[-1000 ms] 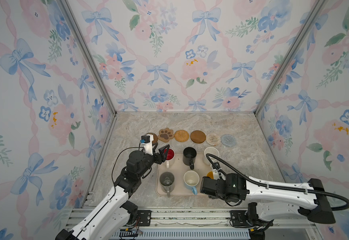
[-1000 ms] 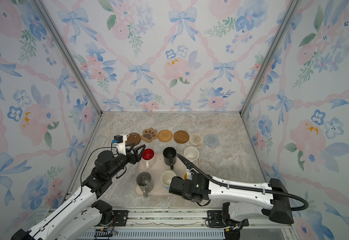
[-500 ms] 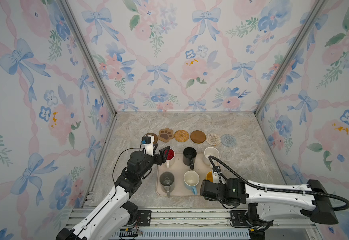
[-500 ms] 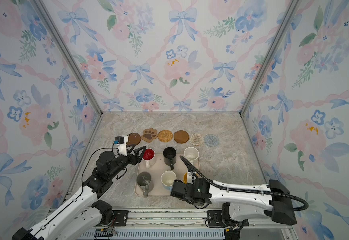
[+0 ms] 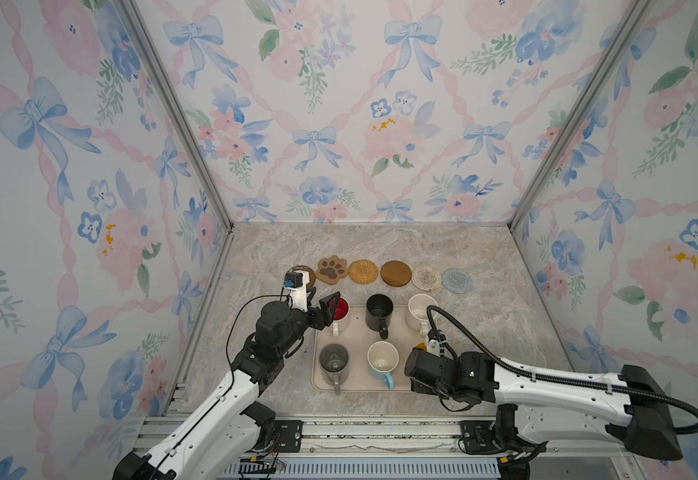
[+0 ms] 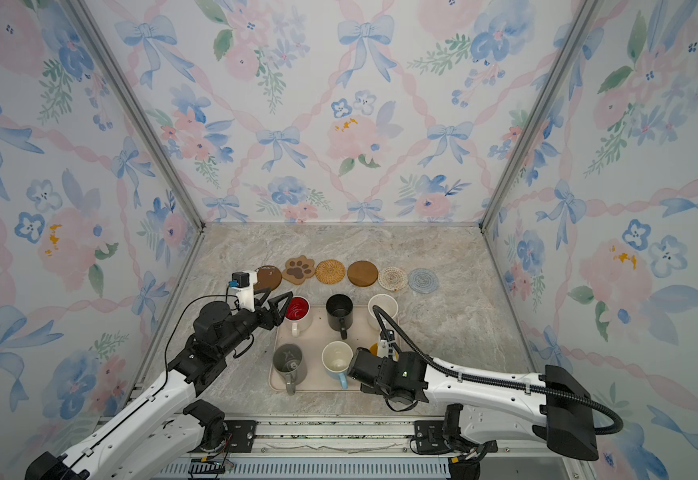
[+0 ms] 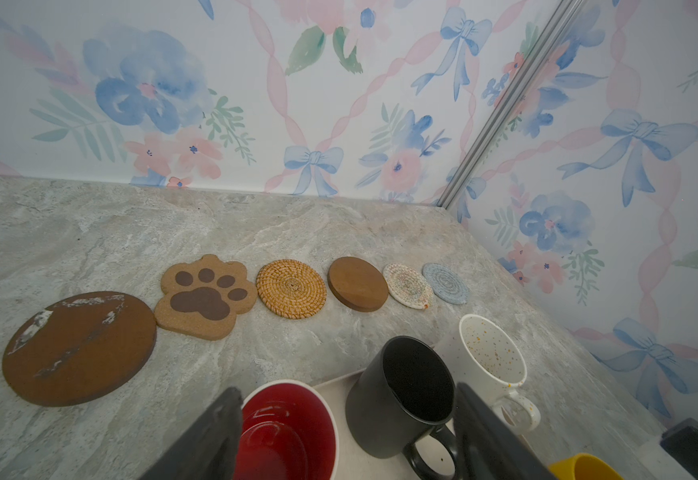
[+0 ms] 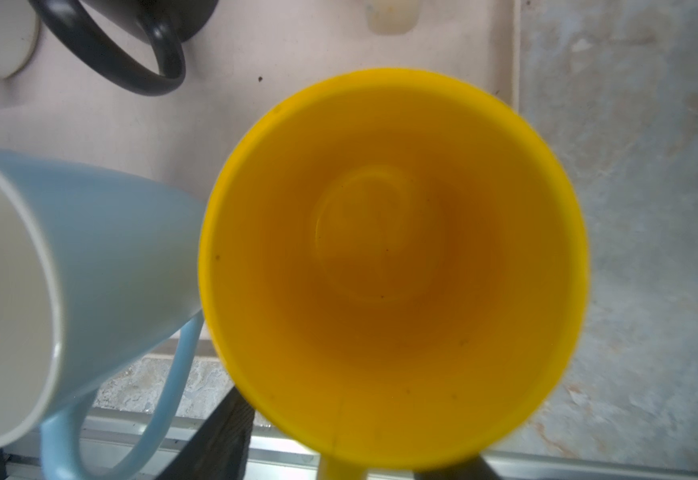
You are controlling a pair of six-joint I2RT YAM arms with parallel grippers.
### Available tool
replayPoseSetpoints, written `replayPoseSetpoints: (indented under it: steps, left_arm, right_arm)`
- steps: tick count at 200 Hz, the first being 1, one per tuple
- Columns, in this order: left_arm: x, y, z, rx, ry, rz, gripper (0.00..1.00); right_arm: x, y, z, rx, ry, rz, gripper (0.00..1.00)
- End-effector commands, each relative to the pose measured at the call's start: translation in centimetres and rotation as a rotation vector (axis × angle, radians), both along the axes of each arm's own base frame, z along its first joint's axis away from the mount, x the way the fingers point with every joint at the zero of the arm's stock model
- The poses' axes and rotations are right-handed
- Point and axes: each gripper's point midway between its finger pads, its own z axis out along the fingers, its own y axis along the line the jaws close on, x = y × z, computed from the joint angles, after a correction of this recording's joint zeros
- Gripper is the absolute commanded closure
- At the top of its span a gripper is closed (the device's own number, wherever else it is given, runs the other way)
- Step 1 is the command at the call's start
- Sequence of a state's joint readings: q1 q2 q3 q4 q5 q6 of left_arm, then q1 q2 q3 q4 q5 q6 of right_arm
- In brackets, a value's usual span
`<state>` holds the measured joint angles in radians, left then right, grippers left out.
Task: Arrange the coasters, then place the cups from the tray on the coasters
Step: 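Lower the right gripper into the yellow mug and grasp it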
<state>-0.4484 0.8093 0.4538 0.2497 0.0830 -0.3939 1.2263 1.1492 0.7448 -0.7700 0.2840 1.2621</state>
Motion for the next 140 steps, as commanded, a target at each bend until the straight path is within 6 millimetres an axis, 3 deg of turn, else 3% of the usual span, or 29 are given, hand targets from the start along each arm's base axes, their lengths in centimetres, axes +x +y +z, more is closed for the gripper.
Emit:
replayPoseSetpoints:
  steps: [1,94,140]
  left_arm:
    - [0.3,0.0,0.0,0.016,-0.017,-0.004,0.24]
    - [0.8,-0.2,-0.1,0.029,-0.008,-0.010,0.24]
    - [1.3,-0.6,0.2,0.028,-0.006,-0.024,0.24]
  right_arm:
    - [0.3,0.0,-1.1,-0.003,0.023,-0.001,0.43]
    - [0.0,-1.5,-3.1,-0.052,0.095,-0.042,0.64]
    - [0.1,-1.9,-3.5,-0.045,0.103,-0.056,0.67]
